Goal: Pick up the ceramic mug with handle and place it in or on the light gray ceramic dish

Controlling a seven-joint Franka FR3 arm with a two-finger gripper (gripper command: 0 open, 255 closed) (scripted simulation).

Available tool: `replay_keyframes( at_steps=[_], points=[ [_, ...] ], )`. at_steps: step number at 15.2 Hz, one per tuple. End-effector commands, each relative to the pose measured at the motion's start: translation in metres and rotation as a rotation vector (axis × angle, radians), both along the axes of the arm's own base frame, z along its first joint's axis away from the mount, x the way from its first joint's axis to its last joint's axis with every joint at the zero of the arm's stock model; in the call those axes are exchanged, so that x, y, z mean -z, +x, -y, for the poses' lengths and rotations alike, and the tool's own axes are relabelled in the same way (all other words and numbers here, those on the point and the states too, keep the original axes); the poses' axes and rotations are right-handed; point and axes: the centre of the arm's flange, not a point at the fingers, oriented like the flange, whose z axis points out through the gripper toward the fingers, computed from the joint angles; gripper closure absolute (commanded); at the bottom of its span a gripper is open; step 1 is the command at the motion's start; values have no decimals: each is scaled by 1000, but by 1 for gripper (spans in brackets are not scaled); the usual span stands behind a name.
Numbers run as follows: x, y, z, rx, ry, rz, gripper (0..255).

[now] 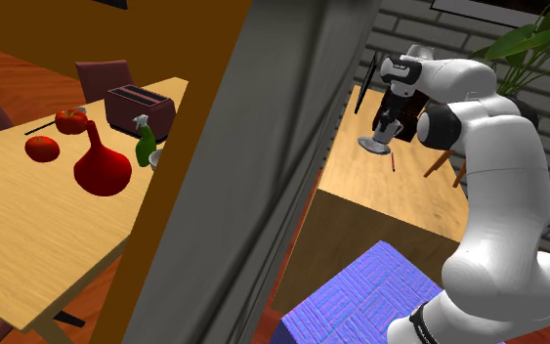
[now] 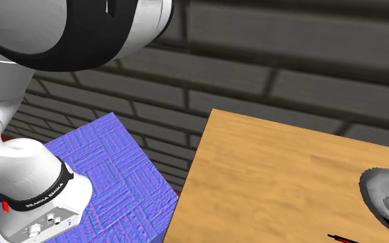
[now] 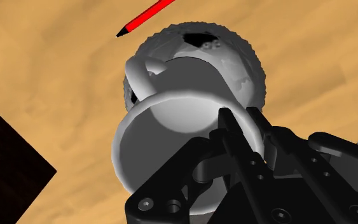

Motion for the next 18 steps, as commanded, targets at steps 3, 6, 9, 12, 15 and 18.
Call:
replay_keyframes(
  at_steps=[3, 6, 9, 12, 15, 18],
  points=[
    [21, 1, 0, 0, -1, 1, 255],
    [30, 1, 0, 0, -1, 1, 255],
    [30, 1, 0, 0, -1, 1, 255],
    [30, 1, 0, 0, -1, 1, 255],
    [30, 1, 0, 0, -1, 1, 0],
    [30, 1, 0, 0, -1, 1, 0]
  ],
)
